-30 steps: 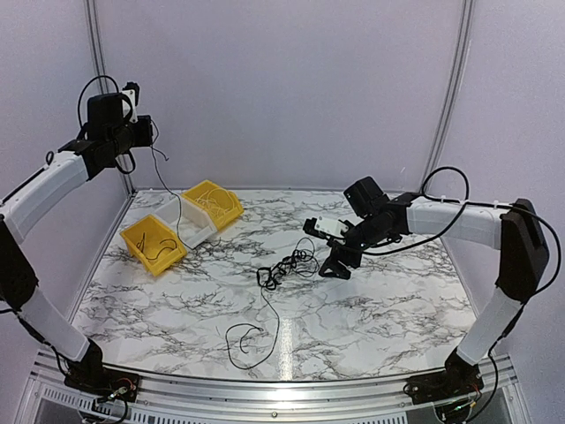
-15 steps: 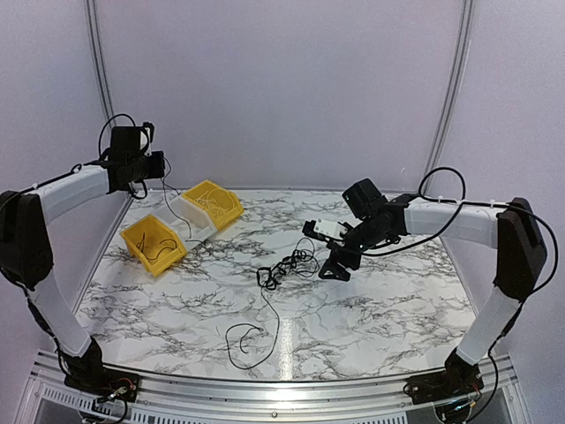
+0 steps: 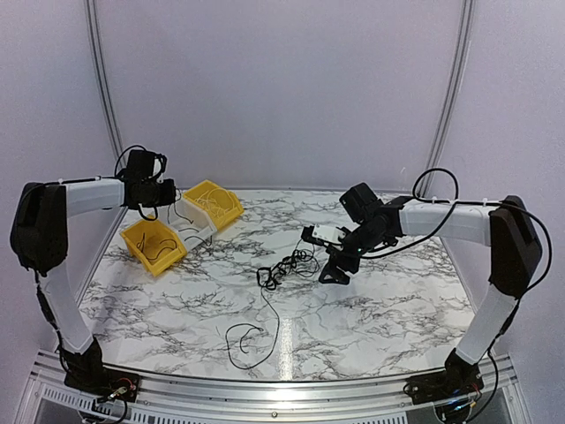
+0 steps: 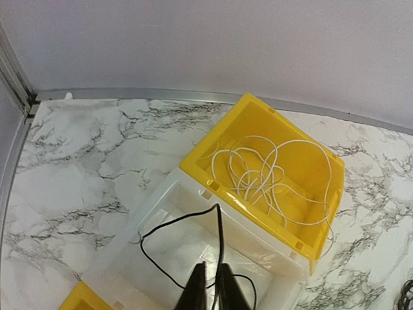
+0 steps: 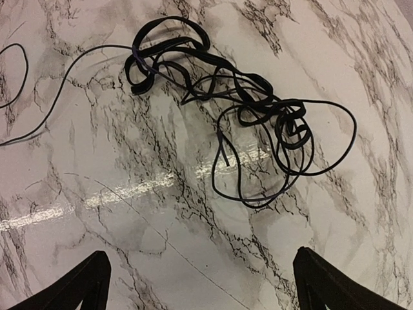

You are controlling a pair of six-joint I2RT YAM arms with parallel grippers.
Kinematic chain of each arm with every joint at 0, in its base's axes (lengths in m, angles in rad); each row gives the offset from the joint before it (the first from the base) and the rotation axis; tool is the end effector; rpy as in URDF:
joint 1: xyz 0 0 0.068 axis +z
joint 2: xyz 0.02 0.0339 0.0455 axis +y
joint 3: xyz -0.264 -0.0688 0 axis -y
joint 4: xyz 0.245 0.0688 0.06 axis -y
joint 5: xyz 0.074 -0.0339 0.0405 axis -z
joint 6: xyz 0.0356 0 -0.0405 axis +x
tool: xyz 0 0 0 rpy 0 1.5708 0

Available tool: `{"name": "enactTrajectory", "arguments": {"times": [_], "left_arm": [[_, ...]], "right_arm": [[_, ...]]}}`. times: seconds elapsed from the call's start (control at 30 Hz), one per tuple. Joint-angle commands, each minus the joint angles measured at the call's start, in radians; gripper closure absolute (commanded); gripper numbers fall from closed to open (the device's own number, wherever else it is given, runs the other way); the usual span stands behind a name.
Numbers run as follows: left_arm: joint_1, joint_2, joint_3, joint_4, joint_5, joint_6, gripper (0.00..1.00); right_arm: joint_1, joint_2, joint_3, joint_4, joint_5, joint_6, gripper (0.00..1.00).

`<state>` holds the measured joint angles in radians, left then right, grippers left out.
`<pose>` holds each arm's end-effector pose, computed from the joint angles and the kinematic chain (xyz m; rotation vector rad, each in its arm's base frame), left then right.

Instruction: Untangle the cables

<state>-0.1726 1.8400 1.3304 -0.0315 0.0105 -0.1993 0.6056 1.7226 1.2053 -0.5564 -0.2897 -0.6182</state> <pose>0.4209 -0.0738 0.2444 -0.0220 2.1204 -0.2327 0.2853 0.2099 0.2104 -1.5839 2.0882 0.3779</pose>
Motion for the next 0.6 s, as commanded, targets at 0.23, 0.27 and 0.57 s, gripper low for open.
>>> {"name": "enactTrajectory", "arguments": {"times": [0.23,0.27,0.57], "left_arm": [[-0.067,-0.137,-0.047,-0.112,-0.039,-0.080,0.57],[-0.085,-0.158,-0.066,-0.115,-0.036,-0.081,0.57],[-0.267,-0.187,-0.139,-0.226,-0.104,-0.017,0.54]], "right_arm": [[-0.003,0.017,0.020,-0.031,-0.020,-0.015,0.01],[-0.003,0.016,0.020,-0.030,-0.020,-0.015,0.02],[0.000,0.020,0.022,-0.036,-0.027,-0.021,0.01]]}}
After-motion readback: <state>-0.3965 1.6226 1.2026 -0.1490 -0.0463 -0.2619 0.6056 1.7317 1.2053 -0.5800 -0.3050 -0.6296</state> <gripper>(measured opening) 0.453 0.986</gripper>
